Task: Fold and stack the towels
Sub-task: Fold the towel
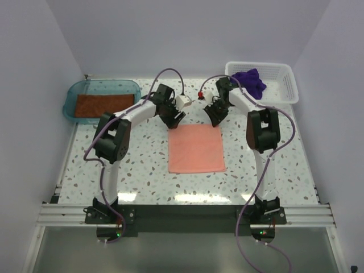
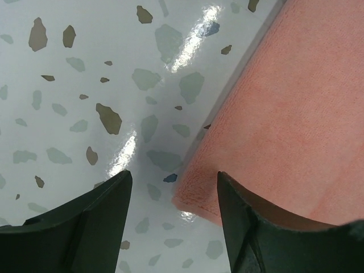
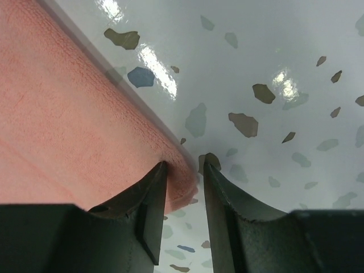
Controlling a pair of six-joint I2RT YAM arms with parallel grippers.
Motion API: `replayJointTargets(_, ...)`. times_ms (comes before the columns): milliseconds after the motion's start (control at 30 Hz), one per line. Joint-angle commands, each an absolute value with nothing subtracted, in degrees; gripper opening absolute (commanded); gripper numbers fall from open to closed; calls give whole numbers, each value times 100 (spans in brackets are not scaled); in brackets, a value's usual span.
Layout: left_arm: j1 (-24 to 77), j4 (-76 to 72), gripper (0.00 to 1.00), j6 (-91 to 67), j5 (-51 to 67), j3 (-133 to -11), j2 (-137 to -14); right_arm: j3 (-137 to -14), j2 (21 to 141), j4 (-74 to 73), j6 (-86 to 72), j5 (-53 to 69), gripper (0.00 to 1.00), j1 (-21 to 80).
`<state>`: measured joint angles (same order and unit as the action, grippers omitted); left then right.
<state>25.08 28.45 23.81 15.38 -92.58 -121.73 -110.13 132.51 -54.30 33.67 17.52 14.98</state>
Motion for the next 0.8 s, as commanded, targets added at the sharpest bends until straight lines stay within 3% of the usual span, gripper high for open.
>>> replayJointTargets(0,2461,2909,66,2531,1723,-9536,-12234,-11004,13386,-5625,3498,1723,33,1520)
replayJointTargets(67,2461,2927,66,2540,1688,-9545,-12261,-10934,13412,-5660,3542,1565,29,1564)
replayJointTargets(100,2461,2935,66,2549,1688,-9536,-12269,-10873,13430,-5669,3559,1512,20,1573)
replayJointTargets(200,2461,2971,66,2549,1652,-9527,-12331,-10741,13438,-5634,3604,1433,5,1608)
replayJointTargets(300,2461,3023,63,2514,1679,-9527,-12401,-10670,13438,-5616,3595,1371,0,1635)
replayJointTargets(500,2461,2997,59,2435,1635,-9492,-12542,-10565,13412,-5555,3612,1239,0,1705)
replayJointTargets(767,2461,3497,45,2452,1363,-9334,-12744,-10415,13324,-5449,3568,1125,0,1731)
